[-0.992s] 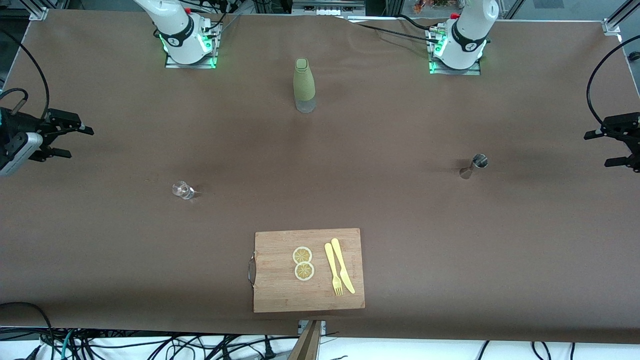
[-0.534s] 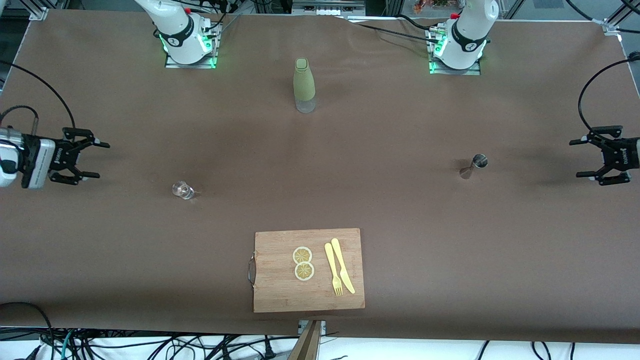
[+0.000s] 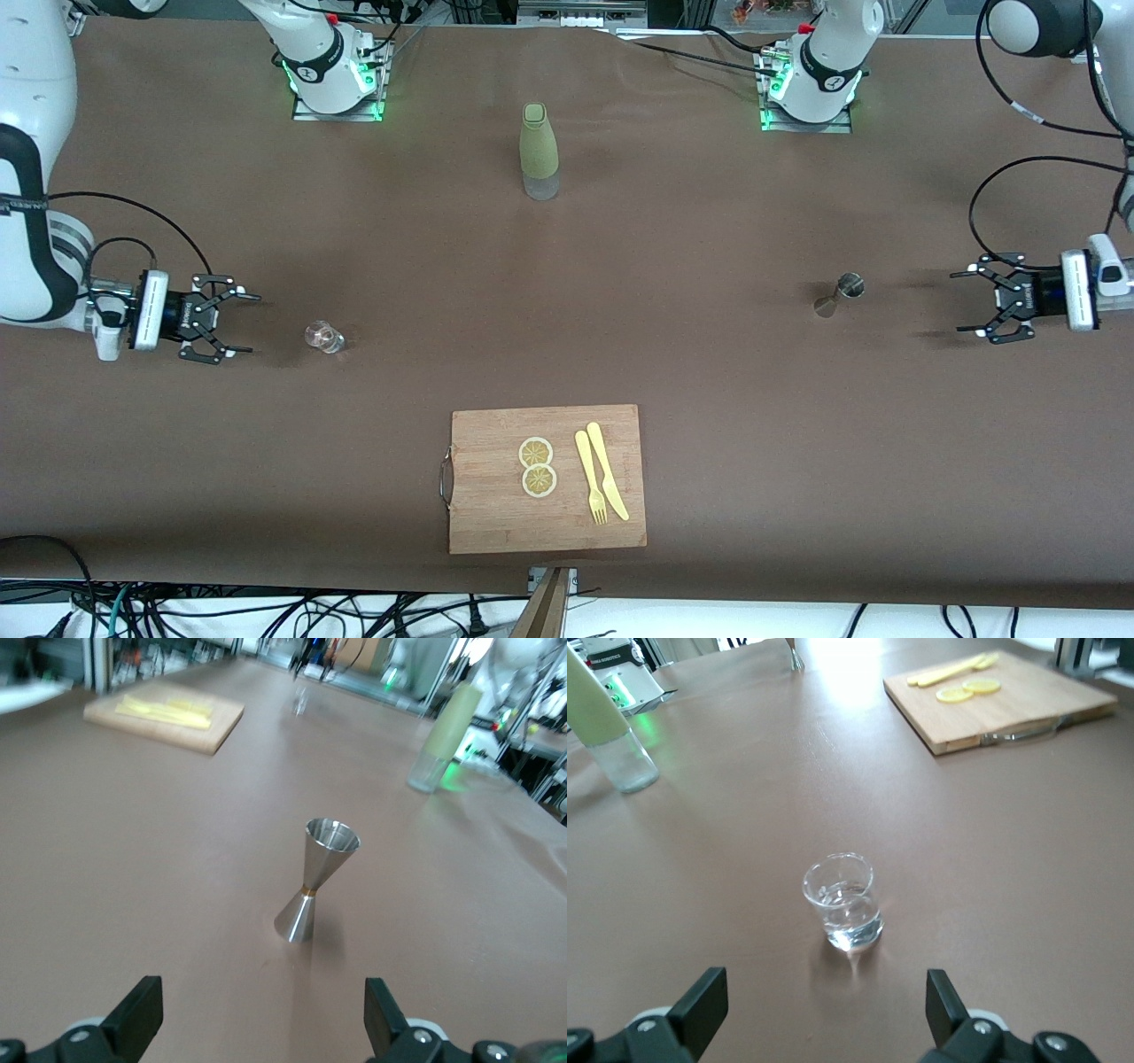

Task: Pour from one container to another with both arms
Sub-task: 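Reach the right gripper to the glass cup while the left gripper reaches the jigger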

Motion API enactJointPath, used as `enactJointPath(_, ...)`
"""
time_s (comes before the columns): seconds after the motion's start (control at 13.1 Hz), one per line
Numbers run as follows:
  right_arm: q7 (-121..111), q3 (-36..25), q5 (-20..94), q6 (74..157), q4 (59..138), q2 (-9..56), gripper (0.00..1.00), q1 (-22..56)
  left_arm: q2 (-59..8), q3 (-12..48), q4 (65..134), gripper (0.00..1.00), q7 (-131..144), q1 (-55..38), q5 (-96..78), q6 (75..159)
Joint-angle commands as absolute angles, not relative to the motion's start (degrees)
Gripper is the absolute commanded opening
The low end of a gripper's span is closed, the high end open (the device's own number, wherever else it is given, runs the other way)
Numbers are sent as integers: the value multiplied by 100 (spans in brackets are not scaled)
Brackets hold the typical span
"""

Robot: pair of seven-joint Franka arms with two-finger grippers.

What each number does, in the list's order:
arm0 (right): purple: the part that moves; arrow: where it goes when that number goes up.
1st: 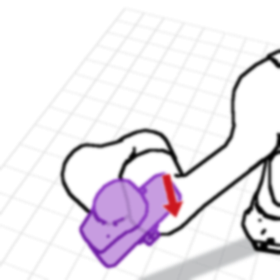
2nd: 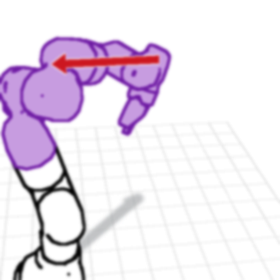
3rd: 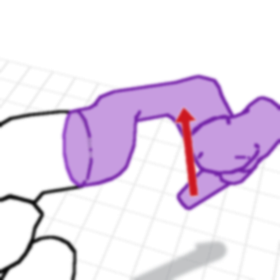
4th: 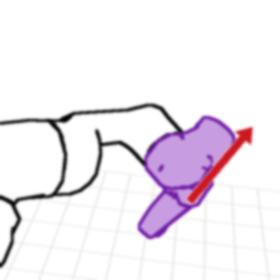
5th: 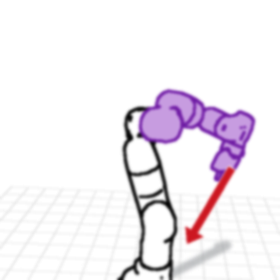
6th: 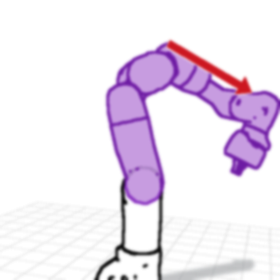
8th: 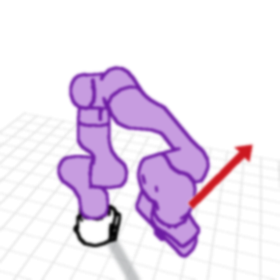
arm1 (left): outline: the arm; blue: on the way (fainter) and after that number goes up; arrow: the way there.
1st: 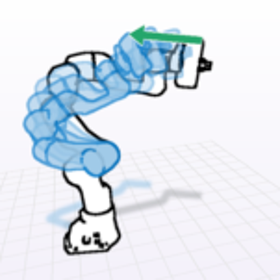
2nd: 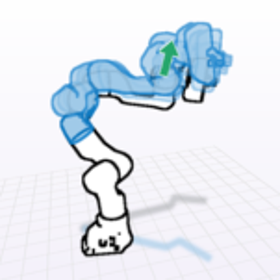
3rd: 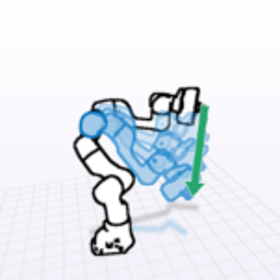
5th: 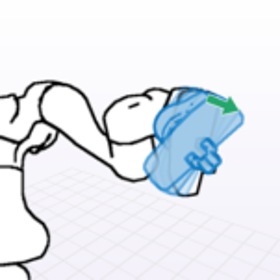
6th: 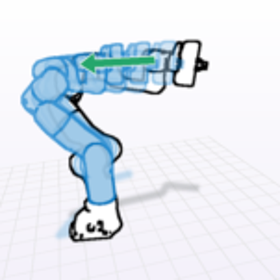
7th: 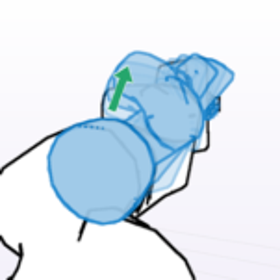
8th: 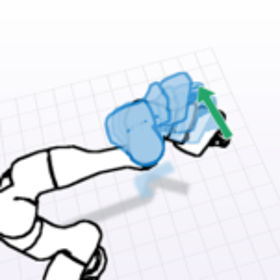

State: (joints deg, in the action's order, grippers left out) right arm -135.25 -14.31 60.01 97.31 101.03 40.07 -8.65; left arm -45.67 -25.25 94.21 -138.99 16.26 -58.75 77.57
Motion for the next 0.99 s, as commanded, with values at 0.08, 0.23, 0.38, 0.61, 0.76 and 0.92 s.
enactJointPath(0.08, -14615, -1389, 6801, 9467, 9976, 4595, 99, -888, -5289, -2514, 9466, 100, -15317, 1600, -6616, 7322)
enactJointPath(0.23, -14844, -1380, 7083, 9317, 9976, 4798, 99, -844, -5553, -2470, 9466, 100, -15757, 1530, -6767, 7199)
enactJointPath(0.38, -15002, -1153, 7241, 9316, 9976, 4939, 99, -852, -5686, -2268, 9475, 100, -16074, 1521, -6785, 7181)
enactJointPath(0.61, -15047, -906, 7488, 9316, 9976, 5027, 99, -835, -5757, -2049, 9509, 100, -16338, 1512, -6820, 7181)
enactJointPath(0.76, -15056, -844, 7515, 9308, 9976, 5089, 99, -835, -5757, -1925, 9598, 100, -16365, 1494, -6864, 7181)
enactJointPath(0.92, -15143, -809, 7523, 9299, 9976, 5150, 99, -835, -5757, -1837, 9606, 100, -16365, 1442, -6917, 7198)
